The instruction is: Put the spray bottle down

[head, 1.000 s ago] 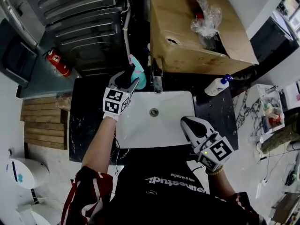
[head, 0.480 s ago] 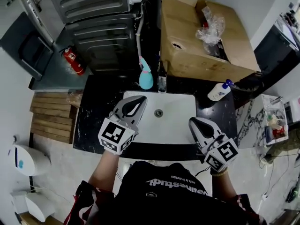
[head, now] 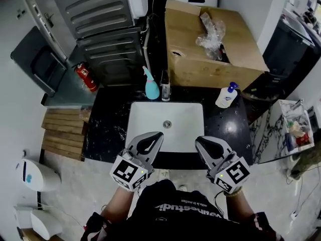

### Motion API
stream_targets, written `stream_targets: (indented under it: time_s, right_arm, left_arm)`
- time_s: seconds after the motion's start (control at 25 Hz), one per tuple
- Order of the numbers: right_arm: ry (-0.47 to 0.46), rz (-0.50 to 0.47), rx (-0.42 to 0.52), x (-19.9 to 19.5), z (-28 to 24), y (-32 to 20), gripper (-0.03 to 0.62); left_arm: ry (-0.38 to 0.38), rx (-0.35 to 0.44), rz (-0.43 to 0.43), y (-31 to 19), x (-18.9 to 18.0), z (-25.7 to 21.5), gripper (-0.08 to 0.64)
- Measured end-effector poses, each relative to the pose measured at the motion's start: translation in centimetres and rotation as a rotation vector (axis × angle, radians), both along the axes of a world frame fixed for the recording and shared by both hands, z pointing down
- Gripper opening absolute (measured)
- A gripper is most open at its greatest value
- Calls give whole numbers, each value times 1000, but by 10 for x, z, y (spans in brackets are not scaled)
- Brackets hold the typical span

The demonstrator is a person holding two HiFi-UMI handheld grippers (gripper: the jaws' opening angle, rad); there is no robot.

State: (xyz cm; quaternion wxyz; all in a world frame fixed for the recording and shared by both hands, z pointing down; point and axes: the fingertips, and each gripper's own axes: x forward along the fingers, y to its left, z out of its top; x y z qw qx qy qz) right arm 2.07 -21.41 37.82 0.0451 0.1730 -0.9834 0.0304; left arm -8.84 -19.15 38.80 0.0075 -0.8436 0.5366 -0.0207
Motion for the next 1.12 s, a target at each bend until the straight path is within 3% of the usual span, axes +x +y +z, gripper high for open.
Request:
stream_targets:
  time_s: [0.4, 0.56, 0.72, 0.88, 1.12]
  right_arm:
    - [-38, 45, 0, 40, 3, 22, 41]
    - [-39, 60, 15, 50, -4, 21, 41]
    - [-37, 76, 25, 57, -11, 17, 41]
    - [-24, 84, 32, 63, -11, 13, 41]
    - [-19, 90, 34, 69, -10, 13, 41]
  left_arm:
    - [36, 8, 36, 20, 43, -3, 15]
    - [79, 16, 27, 19, 46, -13, 15]
    - [67, 33, 36, 17, 50, -19, 14]
    - [130, 24, 34, 16, 50, -20, 15]
    - [157, 12, 45, 18, 48, -16, 15]
